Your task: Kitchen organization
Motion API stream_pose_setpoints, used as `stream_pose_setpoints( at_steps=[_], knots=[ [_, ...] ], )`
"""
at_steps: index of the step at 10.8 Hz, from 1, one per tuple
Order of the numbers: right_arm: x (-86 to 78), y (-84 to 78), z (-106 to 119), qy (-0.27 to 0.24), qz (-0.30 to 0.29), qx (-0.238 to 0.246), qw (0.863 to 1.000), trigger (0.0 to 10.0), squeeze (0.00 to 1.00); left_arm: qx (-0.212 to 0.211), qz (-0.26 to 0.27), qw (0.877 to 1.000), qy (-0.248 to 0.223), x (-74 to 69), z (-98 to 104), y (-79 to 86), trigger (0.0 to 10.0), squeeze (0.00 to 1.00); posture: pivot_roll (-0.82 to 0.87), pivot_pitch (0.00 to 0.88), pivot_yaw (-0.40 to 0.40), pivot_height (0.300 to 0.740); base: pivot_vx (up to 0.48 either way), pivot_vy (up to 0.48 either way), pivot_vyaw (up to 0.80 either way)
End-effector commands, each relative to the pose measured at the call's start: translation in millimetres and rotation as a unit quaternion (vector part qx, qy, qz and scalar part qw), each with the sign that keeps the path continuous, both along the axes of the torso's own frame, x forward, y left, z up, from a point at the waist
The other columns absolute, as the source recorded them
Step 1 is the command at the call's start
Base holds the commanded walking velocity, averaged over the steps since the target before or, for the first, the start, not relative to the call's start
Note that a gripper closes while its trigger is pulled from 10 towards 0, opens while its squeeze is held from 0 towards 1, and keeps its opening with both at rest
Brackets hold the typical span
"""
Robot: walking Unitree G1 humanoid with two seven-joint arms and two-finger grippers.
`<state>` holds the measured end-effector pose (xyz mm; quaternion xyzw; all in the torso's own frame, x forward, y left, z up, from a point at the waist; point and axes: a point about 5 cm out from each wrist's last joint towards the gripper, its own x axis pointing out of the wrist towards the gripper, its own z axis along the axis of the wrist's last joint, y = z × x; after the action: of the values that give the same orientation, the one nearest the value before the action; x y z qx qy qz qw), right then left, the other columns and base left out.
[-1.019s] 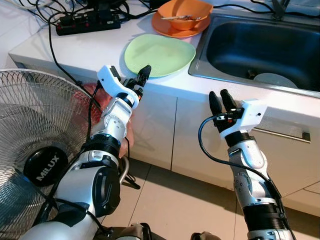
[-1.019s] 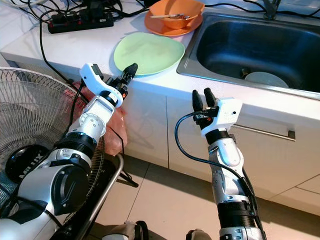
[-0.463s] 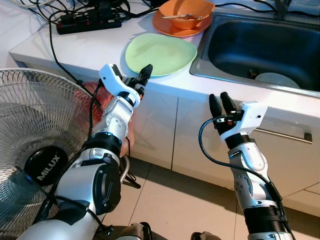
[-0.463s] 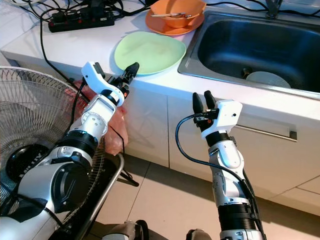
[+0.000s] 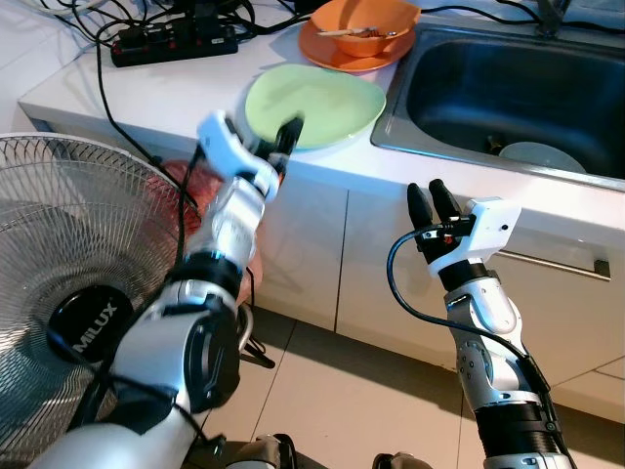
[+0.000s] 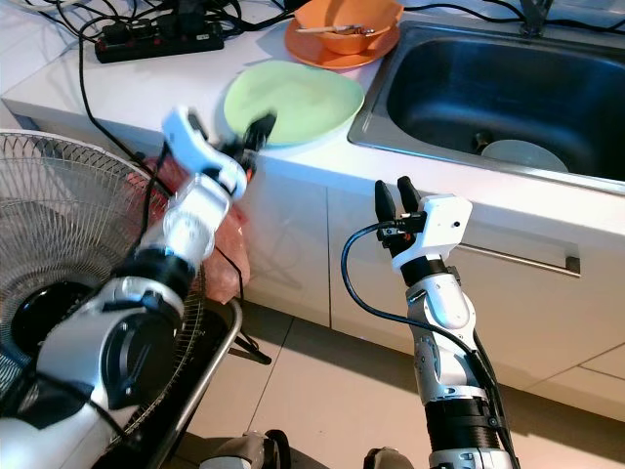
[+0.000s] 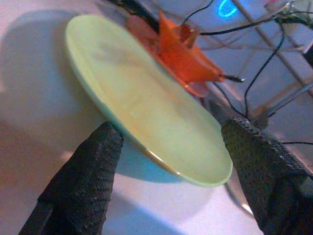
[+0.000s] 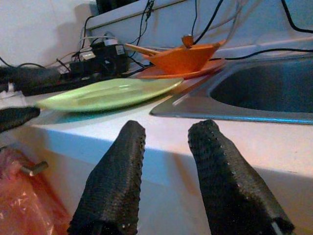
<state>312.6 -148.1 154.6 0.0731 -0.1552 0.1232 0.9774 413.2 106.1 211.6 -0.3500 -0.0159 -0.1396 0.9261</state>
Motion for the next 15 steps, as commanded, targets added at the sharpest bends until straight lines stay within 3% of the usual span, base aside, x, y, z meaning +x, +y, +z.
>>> stream_pose_setpoints(
  at_steps=[1,11,15],
  knots=[
    [-0.4,2.2,3.3,-0.006,0.002,-0.003,1.000,10.0,0.00,0.004,-0.002,1.000,-0.020,1.4,9.6,-0.4,10.0,0.00,-0.06,0.136,0.079,0.740,0.000,0.000,0.00],
    [-9.9,-0.6,-0.4,0.004,0.001,-0.011,1.000,10.0,0.00,0.006,0.012,1.000,0.028,-0.3,-9.2,-6.2,10.0,0.00,-0.09,0.192,0.066,0.740,0.000,0.000,0.00],
    [-17.3,2.3,-3.5,0.014,0.006,-0.015,1.000,10.0,0.00,0.006,0.015,1.000,0.027,0.4,-6.0,-10.2,10.0,0.00,-0.10,0.220,0.065,0.740,0.000,0.000,0.00]
  ],
)
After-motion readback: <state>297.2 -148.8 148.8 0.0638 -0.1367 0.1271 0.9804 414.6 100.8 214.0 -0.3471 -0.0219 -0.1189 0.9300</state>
